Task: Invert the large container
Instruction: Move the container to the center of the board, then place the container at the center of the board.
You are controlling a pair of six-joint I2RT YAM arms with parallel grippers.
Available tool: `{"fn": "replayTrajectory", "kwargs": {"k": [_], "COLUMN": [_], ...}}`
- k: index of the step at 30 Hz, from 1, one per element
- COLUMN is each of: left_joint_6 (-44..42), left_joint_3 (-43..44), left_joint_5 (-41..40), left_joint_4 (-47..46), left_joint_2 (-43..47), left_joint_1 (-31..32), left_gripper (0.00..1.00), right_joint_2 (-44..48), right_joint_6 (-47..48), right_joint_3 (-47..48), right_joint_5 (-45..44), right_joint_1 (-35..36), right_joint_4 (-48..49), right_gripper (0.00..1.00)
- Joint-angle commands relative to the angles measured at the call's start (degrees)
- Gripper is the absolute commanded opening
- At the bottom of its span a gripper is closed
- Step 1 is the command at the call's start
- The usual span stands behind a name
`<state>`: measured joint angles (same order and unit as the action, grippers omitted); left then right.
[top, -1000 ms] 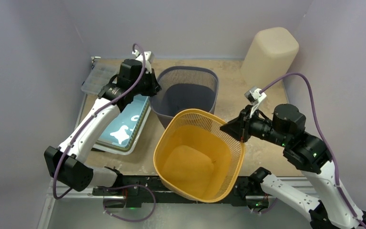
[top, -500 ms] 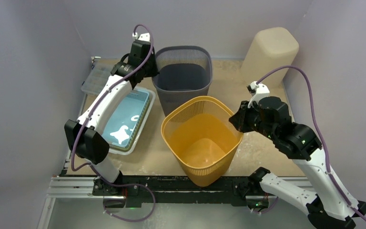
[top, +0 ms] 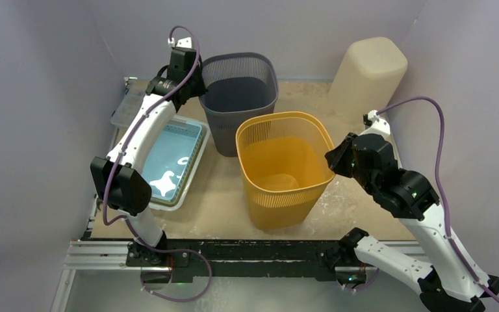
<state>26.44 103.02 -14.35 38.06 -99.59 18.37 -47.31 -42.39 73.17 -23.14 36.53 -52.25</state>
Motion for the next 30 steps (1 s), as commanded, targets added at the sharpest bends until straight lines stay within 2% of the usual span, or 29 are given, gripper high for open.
{"fn": "replayTrajectory", "kwargs": {"k": [1, 3, 5, 11, 13, 15, 23, 30], "left_joint_6": [0.1, 0.3, 0.4, -0.9, -2.1, -3.1, -4.2, 0.4], "left_joint_3": [1.9, 1.4, 1.2, 0.5, 1.2, 2.0, 1.4, -9.6], "left_joint_5": [-2.6, -2.1, -0.9, 4.2, 5.7, 6.6, 9.7, 23.2], "left_joint_4": [-1.1, -1.1, -1.2, -1.9, -1.5, -0.8, 2.7, 1.3], "left_joint_2": [-1.2, -1.0, -0.5, 2.8, 4.4, 5.7, 14.2, 26.9], "left_joint_1": [-1.4, -1.8, -2.0, -2.1, -2.1, -2.1, -2.1, -2.1], "left_gripper": [0.18, 0.27, 0.41, 0.70, 0.84, 0.93, 0.98, 0.99], "right_joint_2": [3.2, 3.8, 3.8, 3.8, 3.6, 3.3, 2.7, 1.3], "right_joint_6": [-10.4, -11.5, -12.0, -13.0, -12.7, -12.3, -11.2, -8.0], "right_joint_3": [-2.5, -4.0, -5.2, -7.6, -7.5, -7.5, -7.0, -4.8], "right_joint_5": [-2.8, -2.9, -2.8, -2.1, -2.3, -2.2, 0.0, 1.9], "right_joint_1": [-0.1, -0.1, -0.1, -0.1, -0.1, -0.1, -0.1, -0.1], "right_joint_4": [9.1, 9.7, 9.9, 10.9, 10.9, 10.7, 11.4, 11.9], "right_gripper": [0.00, 0.00, 0.00, 0.00, 0.00, 0.00, 0.02, 0.11]}}
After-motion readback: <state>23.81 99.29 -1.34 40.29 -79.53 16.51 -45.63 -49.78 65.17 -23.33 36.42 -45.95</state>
